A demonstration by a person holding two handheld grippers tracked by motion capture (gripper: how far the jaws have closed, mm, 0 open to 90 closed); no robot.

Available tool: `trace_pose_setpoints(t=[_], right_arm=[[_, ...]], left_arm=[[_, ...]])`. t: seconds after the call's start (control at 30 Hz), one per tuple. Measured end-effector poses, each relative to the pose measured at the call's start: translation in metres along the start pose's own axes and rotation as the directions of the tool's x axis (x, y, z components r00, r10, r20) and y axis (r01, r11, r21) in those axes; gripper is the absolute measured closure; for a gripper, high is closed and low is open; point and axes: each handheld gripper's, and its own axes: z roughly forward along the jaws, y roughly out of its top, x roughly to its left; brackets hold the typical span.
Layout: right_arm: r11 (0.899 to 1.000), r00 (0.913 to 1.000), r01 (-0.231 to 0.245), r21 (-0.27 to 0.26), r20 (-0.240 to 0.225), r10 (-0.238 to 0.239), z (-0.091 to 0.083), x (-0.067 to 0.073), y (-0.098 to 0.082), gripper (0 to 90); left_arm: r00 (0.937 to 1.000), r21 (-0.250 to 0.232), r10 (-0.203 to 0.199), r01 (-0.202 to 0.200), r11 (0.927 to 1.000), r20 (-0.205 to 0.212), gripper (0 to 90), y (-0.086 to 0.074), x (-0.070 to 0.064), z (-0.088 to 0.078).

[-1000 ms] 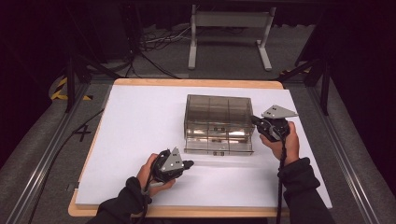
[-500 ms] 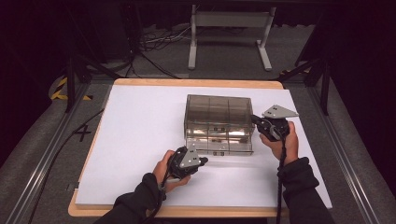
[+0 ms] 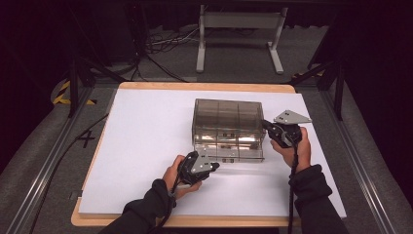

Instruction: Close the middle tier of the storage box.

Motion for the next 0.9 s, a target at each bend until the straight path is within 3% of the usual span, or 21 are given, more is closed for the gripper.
trace_pose_setpoints(t=[0.3, 0.43, 0.8, 0.9], right_arm=[[1.0, 1.0, -0.003, -0.002, -0.004, 0.003, -0.0002, -0.0002, -0.0003, 90.0], [1.0, 1.0, -0.003, -0.007, -0.007, 0.003, -0.0002, -0.0008, -0.001, 90.0], [1.0, 1.0, -0.001, -0.017, 0.004, 0.001, -0.0026, 0.0026, -0.0035, 90.0], [1.0, 1.0, -0.002, -0.02, -0.001, 0.002, -0.0033, 0.0024, -0.0042, 90.0]], left_arm=[[0.9995, 0.015, 0.006, -0.006, 0.9999, -0.03, 90.0, -0.0014, -0.0011, 0.004], [0.9996, 0.004, -0.014, 0.014, 0.9999, -0.025, 90.0, -0.0013, 0.001, 0.0037], [0.9985, 0.003, -0.003, 0.003, 1.0, -0.054, 90.0, 0.0037, -0.001, 0.0072], [0.9987, -0.001, -0.016, 0.016, 0.9999, -0.049, 90.0, 0.004, 0.0015, 0.0085]])
